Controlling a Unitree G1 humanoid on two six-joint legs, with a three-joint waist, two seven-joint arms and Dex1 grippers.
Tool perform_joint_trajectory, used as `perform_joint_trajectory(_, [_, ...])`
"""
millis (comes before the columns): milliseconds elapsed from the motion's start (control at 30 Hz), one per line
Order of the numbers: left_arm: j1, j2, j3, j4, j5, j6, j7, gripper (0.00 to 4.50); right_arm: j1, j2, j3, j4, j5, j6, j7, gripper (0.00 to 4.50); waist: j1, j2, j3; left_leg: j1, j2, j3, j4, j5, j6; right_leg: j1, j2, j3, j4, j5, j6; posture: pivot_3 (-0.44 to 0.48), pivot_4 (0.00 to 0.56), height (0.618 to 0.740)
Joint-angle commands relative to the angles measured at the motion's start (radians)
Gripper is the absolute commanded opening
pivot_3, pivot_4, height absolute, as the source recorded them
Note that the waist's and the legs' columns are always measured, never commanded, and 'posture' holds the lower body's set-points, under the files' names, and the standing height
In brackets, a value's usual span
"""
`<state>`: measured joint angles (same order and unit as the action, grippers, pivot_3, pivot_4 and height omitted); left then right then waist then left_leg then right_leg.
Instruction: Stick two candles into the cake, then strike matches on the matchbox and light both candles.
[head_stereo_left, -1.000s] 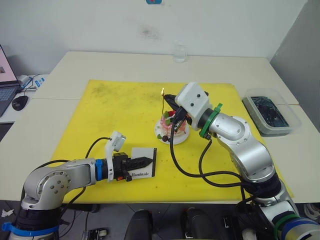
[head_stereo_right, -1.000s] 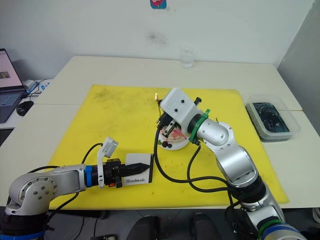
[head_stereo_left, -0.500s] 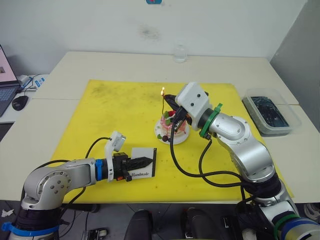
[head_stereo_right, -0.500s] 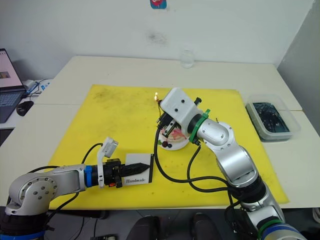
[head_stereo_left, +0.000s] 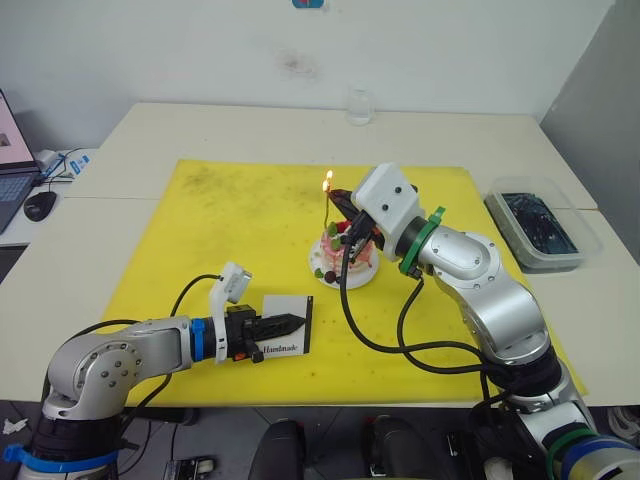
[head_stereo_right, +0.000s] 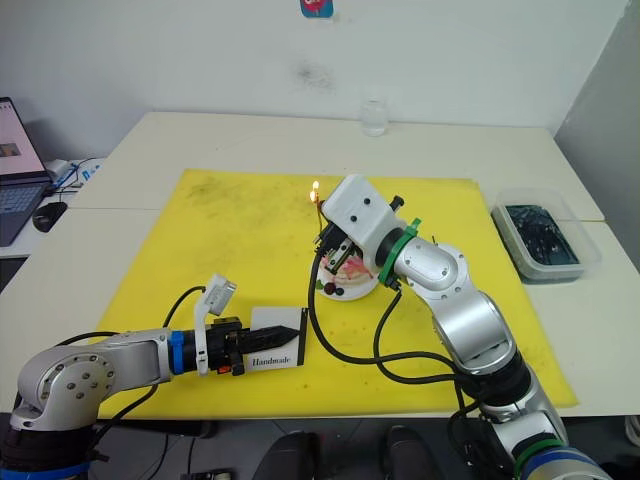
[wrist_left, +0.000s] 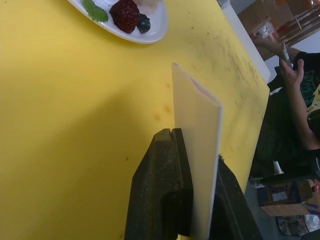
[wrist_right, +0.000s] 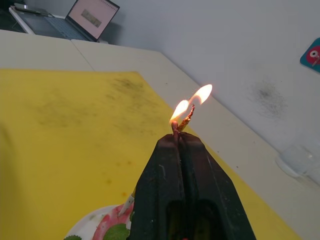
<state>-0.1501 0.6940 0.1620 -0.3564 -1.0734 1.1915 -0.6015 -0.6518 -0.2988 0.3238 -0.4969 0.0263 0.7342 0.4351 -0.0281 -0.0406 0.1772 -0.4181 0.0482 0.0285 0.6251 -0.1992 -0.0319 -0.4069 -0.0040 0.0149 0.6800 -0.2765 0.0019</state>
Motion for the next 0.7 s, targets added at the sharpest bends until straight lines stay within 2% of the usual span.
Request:
perform_joint_trajectory(33, [-0.006,-0.001,0.006,-0.014,0.000,-0.016,-0.013,0.00,-0.008,0.005,-0.033,-0.044,0.013,0.001,0.001,0.03,0.000,0.000,0.000,0.000,0.000,0.000,0.000,0.000,0.000,0.000,0.000,0.000,0.000,0.000,0.000,0.000,0.150,0.740])
perform_joint_trajectory(500, [-0.018,-0.014,0.008,-0.008,-0.003,-0.012,-0.008,0.00,0.076,-0.049,-0.056,-0.195,0.105,0.083,0.060,0.03,0.000,0.000,0.000,0.000,0.000,0.000,0.000,0.000,0.000,0.000,0.000,0.000,0.000,0.000,0.000,0.000,0.150,0.740])
perform_joint_trajectory(700, [-0.024,-0.028,0.010,-0.004,-0.037,0.010,-0.012,0.00,0.227,-0.215,-0.176,-0.346,0.206,0.138,0.162,0.03,0.004,0.000,0.000,-0.001,-0.001,0.000,0.000,0.000,0.000,0.000,-0.001,-0.001,-0.001,0.000,0.000,0.000,0.150,0.740])
